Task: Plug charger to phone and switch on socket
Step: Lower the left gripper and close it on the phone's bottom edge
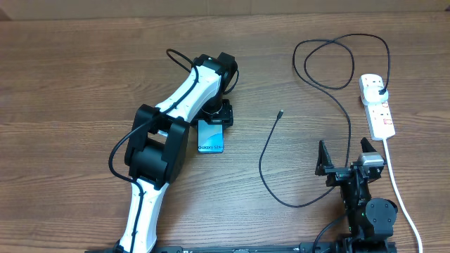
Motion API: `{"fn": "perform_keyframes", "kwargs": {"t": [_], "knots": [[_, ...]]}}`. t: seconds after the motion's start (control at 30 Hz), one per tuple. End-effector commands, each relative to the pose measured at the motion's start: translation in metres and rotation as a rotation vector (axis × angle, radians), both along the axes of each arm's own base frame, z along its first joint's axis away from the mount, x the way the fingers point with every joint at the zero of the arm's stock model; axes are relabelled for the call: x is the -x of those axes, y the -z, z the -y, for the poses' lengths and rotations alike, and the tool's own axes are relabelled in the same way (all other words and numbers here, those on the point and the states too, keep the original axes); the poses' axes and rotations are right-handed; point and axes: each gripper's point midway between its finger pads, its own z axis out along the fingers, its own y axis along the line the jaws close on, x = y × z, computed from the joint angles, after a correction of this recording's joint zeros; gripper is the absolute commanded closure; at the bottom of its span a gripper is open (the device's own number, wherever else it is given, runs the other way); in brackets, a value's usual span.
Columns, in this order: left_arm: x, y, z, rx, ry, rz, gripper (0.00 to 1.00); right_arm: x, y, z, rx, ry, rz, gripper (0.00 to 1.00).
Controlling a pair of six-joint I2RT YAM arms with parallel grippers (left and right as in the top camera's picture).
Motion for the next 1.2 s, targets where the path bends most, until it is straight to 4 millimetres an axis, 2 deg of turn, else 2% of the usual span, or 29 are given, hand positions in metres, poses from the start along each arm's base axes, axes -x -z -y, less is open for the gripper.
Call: {"fn": "perform_keyframes", "kwargs": {"t": [0.0,0.17,0.43,0.6,0.8,0.9,1.17], "knots": [[-0.01,-0.005,0.002,0.005,-0.001,0.027,0.26,0.0,0.002,0.0,0.001,0.005,0.001,0.0],[-0.029,-0.004,-0.007,-0.058,0.011,0.119,0.24,0.0,0.002,0.0,0.001,0.005,0.002,0.0],[-0.053,0.0,0.004,-0.014,0.057,0.217,0.23,0.0,0.002,0.0,0.001,0.005,0.002,0.0],[-0.049,0.007,0.003,-0.012,0.057,0.203,0.21,0.0,0.002,0.0,0.001,0.005,0.002,0.0],[-0.04,0.022,-0.002,-0.024,0.058,0.185,0.09,0.0,0.002,0.001,0.001,0.005,0.002,0.0],[-0.039,0.027,-0.003,-0.026,0.058,0.183,0.0,0.0,0.002,0.0,0.001,0.005,0.002,0.0],[-0.036,0.037,-0.005,-0.024,0.057,0.184,0.0,0.0,0.002,0.0,0.001,0.005,0.002,0.0]]}}
